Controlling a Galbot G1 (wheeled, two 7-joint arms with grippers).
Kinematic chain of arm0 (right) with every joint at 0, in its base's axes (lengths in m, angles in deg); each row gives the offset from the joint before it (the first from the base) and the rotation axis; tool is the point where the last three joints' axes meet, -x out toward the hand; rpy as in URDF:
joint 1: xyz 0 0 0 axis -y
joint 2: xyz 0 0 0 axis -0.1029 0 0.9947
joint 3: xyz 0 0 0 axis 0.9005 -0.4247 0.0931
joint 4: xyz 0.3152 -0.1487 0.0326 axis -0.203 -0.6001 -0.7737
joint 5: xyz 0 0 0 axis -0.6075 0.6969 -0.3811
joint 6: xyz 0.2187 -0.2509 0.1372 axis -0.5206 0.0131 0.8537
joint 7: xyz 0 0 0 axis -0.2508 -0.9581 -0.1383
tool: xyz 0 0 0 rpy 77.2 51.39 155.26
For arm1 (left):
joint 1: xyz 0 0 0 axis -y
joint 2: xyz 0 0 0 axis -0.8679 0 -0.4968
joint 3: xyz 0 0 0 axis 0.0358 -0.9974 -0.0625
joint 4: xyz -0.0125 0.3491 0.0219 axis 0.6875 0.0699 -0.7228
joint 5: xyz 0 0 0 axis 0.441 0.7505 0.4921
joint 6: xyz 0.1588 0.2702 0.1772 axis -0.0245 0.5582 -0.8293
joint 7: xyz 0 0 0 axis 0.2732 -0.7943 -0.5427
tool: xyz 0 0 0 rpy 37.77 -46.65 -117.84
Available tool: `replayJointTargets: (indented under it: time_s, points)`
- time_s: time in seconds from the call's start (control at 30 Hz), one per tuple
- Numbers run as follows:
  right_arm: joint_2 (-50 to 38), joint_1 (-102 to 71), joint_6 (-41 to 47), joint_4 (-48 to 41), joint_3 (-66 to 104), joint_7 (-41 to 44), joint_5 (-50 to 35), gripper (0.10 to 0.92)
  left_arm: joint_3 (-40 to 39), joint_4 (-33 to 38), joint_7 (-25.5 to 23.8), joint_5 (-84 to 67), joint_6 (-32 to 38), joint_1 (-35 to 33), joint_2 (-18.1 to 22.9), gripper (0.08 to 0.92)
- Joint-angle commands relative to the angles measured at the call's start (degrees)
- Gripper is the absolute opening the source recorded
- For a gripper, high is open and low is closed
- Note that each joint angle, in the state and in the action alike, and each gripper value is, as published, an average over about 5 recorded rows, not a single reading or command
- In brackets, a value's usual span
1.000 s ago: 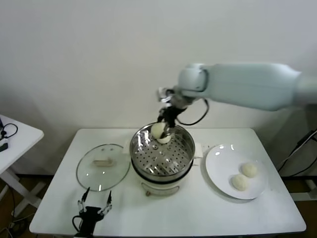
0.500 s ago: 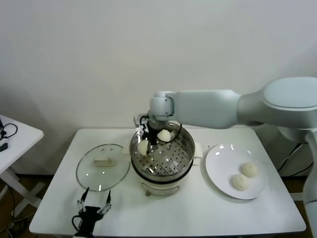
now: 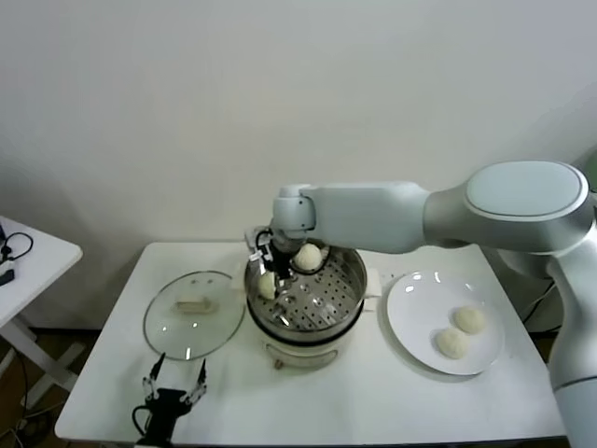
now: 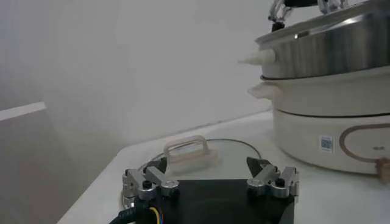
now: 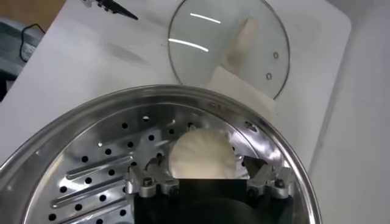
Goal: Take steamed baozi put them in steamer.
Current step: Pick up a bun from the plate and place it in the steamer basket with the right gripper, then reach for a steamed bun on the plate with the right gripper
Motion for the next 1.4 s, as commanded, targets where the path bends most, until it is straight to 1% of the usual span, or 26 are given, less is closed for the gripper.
replayJointTargets:
  time_s: [0.03, 0.17, 0.3, 0.4, 0.5, 0.67, 0.8, 0.97, 1.07, 1.4]
  points:
    - [-8.73, 11.79, -3.18, 7.09, -5.13, 6.10, -6.19, 0.821, -0.02, 0.69, -0.10, 0.21, -0.16, -0.33, -0.26, 0.823]
    - [-17.96, 21.96, -7.71, 12.31, -13.84, 13.05, -7.43, 0.823, -0.14, 0.92, -0.12, 0.40, -0.17, -0.54, -0.24, 0.823]
    - [-25.86, 28.87, -11.61, 16.34, -22.87, 16.18, -5.42, 0.823, -0.42, 0.98, -0.12, 0.56, -0.16, -0.63, -0.12, 0.823]
    - [-31.82, 29.10, -12.00, 19.21, -27.67, 15.32, -0.42, 0.823, -0.65, 0.78, -0.09, 0.94, -0.13, -0.51, 0.01, 0.823]
    - [-37.09, 25.67, -10.62, 20.68, -29.31, 12.45, 5.02, 0.823, -0.79, 0.88, -0.08, 1.28, -0.13, -0.46, 0.25, 0.823]
    - [-43.70, 15.08, -7.92, 19.13, -25.27, 7.51, 11.76, 0.823, -0.77, 1.23, -0.06, 1.69, -0.17, -0.73, 0.64, 0.823]
    - [-45.91, 6.93, -7.96, 14.99, -20.04, 6.22, 16.55, 0.823, -0.53, 1.55, -0.02, 1.90, -0.15, -1.11, 0.90, 0.823]
    - [-47.34, -3.12, -7.88, 10.97, -13.79, 4.90, 20.48, 0.823, -0.26, 1.30, 0.04, 1.96, -0.09, -1.31, 1.20, 0.823]
    - [-47.40, -7.40, -7.67, 9.71, -10.17, 4.64, 21.02, 0.823, -0.25, 1.02, 0.06, 2.03, -0.04, -1.39, 1.31, 0.823]
    - [-47.07, -14.12, -7.19, 8.46, -4.14, 2.81, 23.08, 0.823, -0.24, 0.73, 0.00, 2.23, -0.13, -1.08, 1.31, 0.823]
